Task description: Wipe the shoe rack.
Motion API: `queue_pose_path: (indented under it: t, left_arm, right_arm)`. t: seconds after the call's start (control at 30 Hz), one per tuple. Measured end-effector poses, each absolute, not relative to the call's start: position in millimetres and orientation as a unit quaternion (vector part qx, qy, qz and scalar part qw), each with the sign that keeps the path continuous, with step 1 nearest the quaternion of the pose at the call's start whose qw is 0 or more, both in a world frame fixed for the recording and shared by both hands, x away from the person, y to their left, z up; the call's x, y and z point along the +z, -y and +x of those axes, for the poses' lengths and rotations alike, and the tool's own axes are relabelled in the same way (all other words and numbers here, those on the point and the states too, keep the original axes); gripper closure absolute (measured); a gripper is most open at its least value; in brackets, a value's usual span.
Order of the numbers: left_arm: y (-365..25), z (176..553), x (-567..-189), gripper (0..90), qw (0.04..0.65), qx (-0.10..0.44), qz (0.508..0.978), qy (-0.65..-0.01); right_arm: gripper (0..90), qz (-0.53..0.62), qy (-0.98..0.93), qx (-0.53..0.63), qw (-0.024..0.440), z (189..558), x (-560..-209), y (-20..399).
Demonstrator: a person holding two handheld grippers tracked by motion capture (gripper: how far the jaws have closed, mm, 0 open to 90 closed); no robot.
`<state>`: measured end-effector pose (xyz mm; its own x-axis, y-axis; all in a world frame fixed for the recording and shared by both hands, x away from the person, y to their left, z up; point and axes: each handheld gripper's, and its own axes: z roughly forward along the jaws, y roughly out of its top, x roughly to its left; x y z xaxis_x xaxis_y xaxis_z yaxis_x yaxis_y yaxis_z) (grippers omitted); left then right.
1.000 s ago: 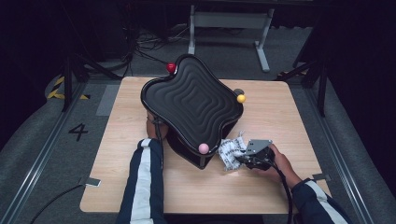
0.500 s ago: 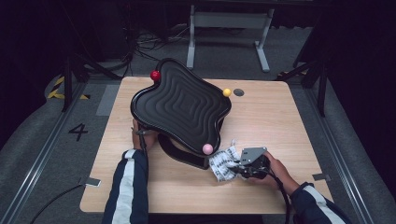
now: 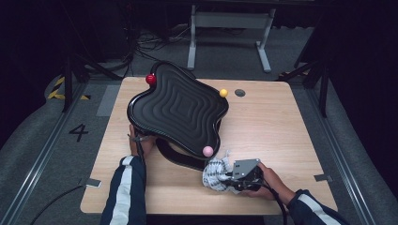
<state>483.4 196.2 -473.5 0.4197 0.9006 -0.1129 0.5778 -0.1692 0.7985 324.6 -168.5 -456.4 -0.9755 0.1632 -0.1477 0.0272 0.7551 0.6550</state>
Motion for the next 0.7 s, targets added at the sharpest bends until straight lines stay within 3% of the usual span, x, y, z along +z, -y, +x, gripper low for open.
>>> queue_pose_path:
  t: [0.27,0.47,0.63,0.7]
  left_arm:
    - [-197.5,476.9,-472.9,74.3,0.404,0.196,0.747,-0.491]
    - [-203.7,469.4,-474.0,74.2,0.416,0.188,0.743,-0.489]
    - [-203.9,453.2,-474.5,74.2,0.419,0.183,0.754,-0.471]
    - [-203.2,445.8,-474.6,74.3,0.418,0.184,0.756,-0.468]
  right_arm:
    - [75.4,0.065,-0.927,0.340,0.144,326.5,-465.9,142.3]
    - [76.0,0.090,-0.922,0.327,0.185,334.5,-467.5,144.9]
    - [76.0,0.147,-0.914,0.324,0.196,350.9,-468.3,159.2]
    - [76.3,0.151,-0.913,0.334,0.179,354.9,-467.4,167.1]
